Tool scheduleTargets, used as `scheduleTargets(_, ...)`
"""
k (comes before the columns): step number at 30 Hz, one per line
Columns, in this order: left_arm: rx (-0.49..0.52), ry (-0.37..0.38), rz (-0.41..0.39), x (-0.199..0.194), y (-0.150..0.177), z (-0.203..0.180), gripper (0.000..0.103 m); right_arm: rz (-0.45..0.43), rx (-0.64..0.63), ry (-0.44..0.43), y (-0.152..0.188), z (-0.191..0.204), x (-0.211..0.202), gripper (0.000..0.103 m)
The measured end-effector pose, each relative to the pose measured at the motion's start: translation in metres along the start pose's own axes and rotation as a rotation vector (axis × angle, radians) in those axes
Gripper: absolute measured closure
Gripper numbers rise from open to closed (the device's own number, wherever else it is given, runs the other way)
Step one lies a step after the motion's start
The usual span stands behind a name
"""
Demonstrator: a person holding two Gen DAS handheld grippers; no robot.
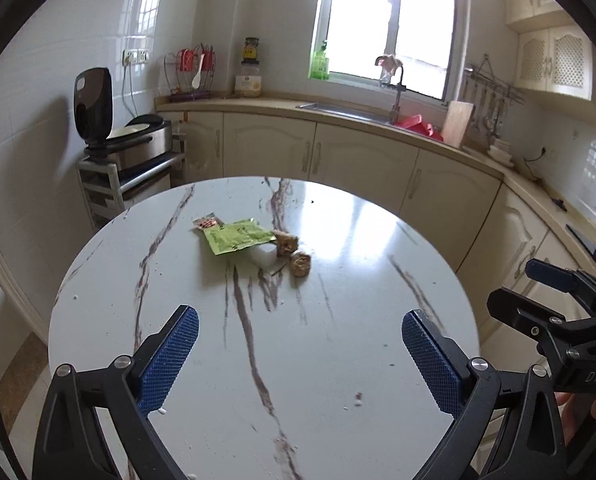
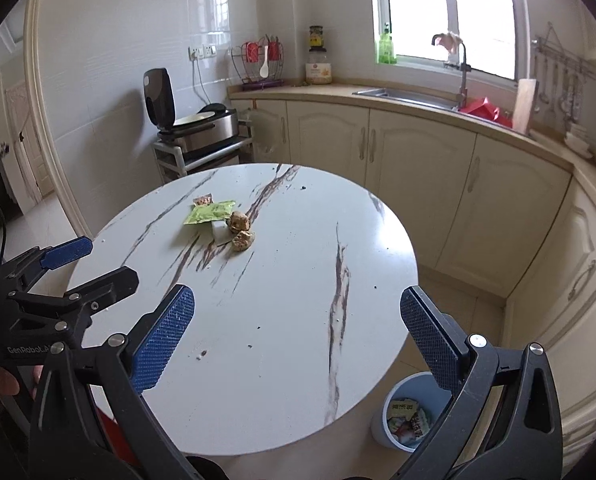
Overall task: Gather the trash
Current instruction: 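Move both tools back over the table, then grasp the white block with the left tool while the right tool grasps a brown lump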
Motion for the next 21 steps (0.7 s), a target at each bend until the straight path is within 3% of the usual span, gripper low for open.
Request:
scheduleTargets(11,-0.040,-0.041,0.157,0.080,-0.065,0.088,0.003,0.244,-0.039,-0.096,-0.017,0.054,0.145,0.003)
scheduleTargets(13,-0.036,-0.046,0.167,0.090,-0.076,0.100,0.003,0.276,-0.031,-0.108,-0.017,0.062,0.160,0.017)
scheduleTargets(17,-0.045,-0.040,0.182,0.105,-0.087,0.120,0.003,0.284,-0.013,-0.124,-0.024,0.069,0.176,0.020)
scheduleTargets(21,-0.075,-0.033,0.184,0.116,-0.104,0.138,0.003,0.280,-0.056,-0.109,-0.031,0.077,0.183,0.032)
Point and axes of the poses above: each gripper's, at about its wrist camera, not at the fingertips, and x roughly the way its jaws point, z to its left, y to its underside, the point moved 5 cm from there along x, roughly the way its jaws point, and after that the axes turned 10 degrees about y, right-handed, at the moved point
